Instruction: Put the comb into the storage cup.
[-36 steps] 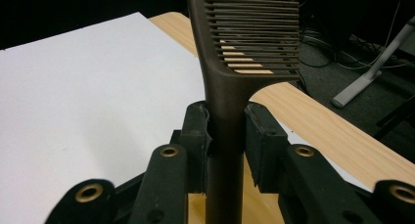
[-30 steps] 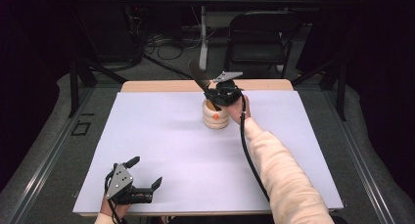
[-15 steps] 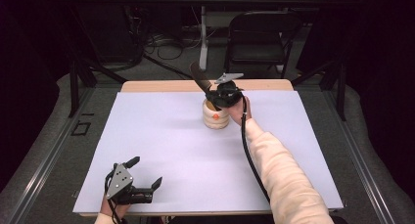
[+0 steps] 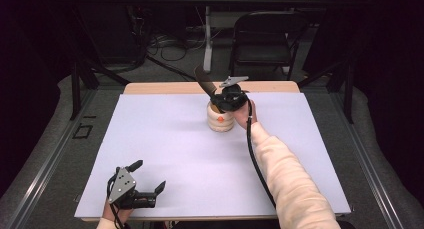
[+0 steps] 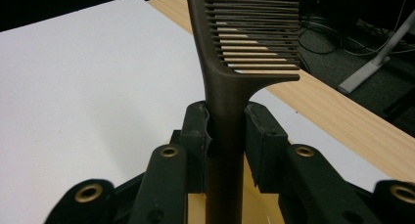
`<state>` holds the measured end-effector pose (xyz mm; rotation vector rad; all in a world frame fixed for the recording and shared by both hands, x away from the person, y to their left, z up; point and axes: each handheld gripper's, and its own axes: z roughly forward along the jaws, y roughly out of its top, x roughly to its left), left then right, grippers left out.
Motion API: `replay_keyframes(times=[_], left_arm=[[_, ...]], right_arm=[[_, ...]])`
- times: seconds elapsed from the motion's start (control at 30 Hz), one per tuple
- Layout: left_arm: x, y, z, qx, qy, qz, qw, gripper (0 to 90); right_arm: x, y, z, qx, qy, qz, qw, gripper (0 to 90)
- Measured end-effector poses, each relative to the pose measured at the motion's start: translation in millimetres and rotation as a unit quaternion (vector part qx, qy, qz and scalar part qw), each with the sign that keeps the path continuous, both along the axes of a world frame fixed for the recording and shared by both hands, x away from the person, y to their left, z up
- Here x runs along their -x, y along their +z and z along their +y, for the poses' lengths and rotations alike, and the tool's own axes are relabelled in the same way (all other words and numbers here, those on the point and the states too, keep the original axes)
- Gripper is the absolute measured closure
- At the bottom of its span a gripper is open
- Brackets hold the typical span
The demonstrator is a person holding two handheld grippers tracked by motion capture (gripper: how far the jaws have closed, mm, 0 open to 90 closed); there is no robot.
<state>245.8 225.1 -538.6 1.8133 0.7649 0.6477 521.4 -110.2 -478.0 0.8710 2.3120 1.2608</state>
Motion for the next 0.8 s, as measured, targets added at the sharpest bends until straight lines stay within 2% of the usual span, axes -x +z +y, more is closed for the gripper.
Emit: replay_keyframes(times=[0.8], left_arm=[[-0.1, 0.0, -0.1, -0.001, 0.000, 0.001, 1.0000, 0.3]], right_arm=[[0.8, -8.6, -4.5, 0.011, 0.001, 0.010, 0.9999, 71.6]])
